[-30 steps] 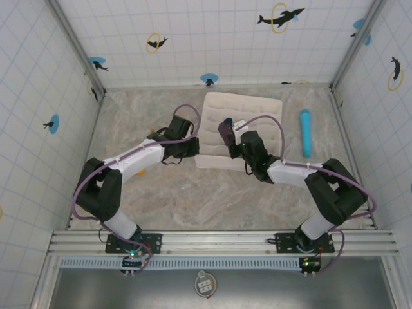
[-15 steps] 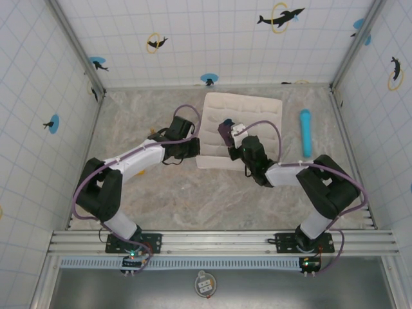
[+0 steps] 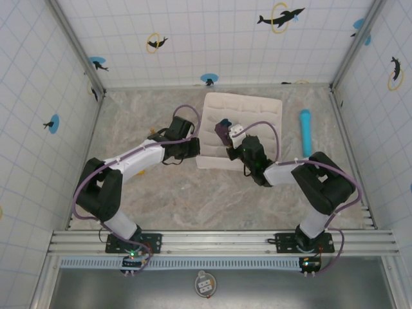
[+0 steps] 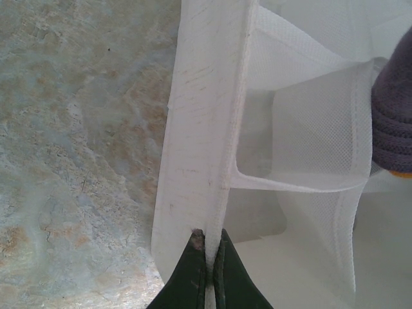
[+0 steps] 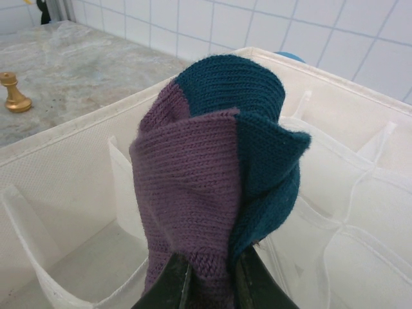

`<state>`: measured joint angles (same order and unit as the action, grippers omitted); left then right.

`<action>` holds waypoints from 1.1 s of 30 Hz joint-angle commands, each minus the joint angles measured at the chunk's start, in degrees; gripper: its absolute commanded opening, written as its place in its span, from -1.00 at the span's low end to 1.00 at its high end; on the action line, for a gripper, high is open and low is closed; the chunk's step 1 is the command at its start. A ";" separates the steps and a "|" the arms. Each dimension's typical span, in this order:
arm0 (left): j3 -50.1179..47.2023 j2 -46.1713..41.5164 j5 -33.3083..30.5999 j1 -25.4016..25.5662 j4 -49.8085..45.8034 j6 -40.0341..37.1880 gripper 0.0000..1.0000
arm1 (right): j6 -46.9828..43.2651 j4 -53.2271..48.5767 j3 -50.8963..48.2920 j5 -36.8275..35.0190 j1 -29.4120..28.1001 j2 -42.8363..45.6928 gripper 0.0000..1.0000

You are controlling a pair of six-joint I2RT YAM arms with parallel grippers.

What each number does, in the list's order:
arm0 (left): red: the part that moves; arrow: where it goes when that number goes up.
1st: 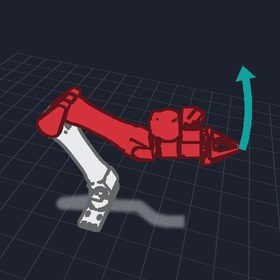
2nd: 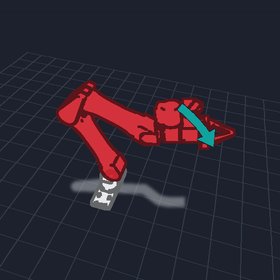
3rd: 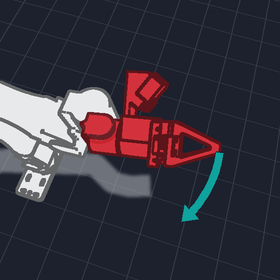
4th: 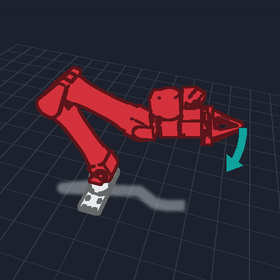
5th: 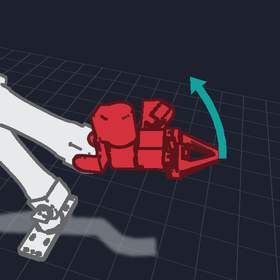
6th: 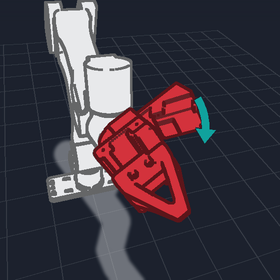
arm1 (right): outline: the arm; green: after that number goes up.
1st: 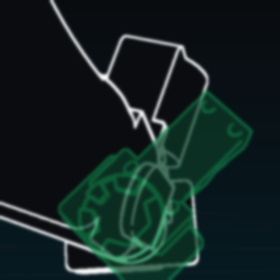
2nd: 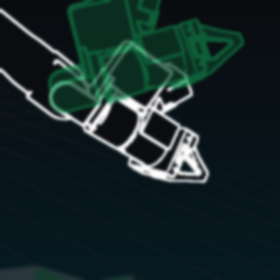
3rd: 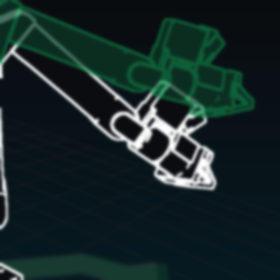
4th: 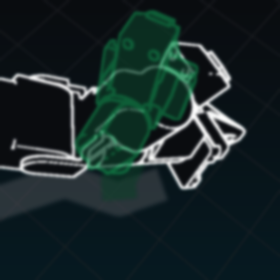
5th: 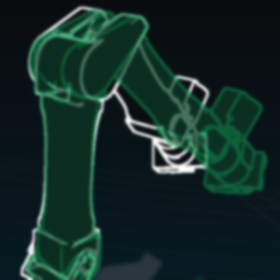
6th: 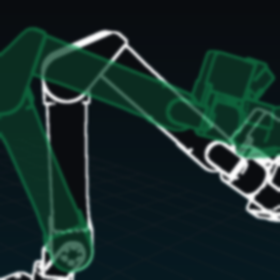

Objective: Roll the socks

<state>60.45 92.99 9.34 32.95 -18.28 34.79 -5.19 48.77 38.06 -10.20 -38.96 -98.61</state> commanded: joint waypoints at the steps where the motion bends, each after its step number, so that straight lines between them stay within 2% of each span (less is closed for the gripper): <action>1: -0.55 -0.22 2.53 0.43 -0.99 2.17 -1.00 | -2.02 -6.76 2.51 4.31 -0.07 -3.38 -0.96; 5: -0.74 -0.59 2.54 0.44 -0.77 2.30 -1.00 | -1.05 -8.53 1.09 5.88 0.47 -2.45 -0.96; 16: -0.91 -1.23 3.38 0.43 0.89 3.86 -1.00 | 0.64 -13.67 0.56 3.23 1.69 -1.01 -0.94; 23: -0.65 -0.49 4.17 0.29 1.17 7.04 -1.00 | -4.03 -22.20 1.82 5.69 1.74 0.95 -0.91; 28: -0.07 -0.57 3.86 0.34 0.48 7.14 -1.00 | -5.45 -25.50 1.61 5.50 2.13 2.10 -0.83; 33: 0.33 -0.71 3.56 0.34 -0.08 6.72 -1.00 | -6.74 -31.42 4.21 6.87 3.96 2.26 -0.85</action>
<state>60.03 92.99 12.08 33.45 -17.34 39.53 -8.12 30.48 42.41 -3.70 -36.25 -95.59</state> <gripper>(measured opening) 0.053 0.156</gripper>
